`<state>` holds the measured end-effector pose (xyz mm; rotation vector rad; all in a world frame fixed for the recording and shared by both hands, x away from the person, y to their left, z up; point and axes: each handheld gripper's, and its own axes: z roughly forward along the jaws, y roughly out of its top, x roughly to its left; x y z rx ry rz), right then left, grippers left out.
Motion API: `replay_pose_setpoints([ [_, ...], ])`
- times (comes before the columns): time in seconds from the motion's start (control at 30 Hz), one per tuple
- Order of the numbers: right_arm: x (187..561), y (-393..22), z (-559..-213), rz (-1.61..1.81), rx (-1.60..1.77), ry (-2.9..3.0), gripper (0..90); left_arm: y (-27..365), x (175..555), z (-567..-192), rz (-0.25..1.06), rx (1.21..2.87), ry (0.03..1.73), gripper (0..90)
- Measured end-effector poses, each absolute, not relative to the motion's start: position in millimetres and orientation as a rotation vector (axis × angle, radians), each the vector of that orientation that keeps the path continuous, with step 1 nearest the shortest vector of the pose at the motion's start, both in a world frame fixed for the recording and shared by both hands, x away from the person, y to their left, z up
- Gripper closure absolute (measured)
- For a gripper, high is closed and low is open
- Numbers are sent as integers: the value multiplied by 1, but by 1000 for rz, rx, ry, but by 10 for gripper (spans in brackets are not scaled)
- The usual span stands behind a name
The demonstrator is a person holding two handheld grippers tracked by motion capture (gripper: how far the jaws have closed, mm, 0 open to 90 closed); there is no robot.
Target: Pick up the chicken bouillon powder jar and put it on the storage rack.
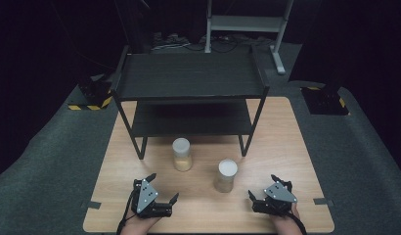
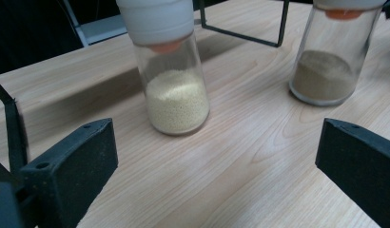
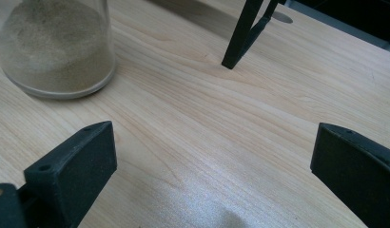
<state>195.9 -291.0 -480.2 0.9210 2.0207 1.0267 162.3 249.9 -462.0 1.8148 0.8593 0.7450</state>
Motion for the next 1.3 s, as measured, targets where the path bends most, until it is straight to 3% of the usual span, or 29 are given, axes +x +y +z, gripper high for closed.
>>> replay_pose_setpoints([
  [0.73,196,-292,-480,1035,925,2019,6,249,176,-453,722,1701,900,4],
  [1.3,196,-292,-480,1033,923,2019,6,236,201,-444,741,1704,880,4],
])
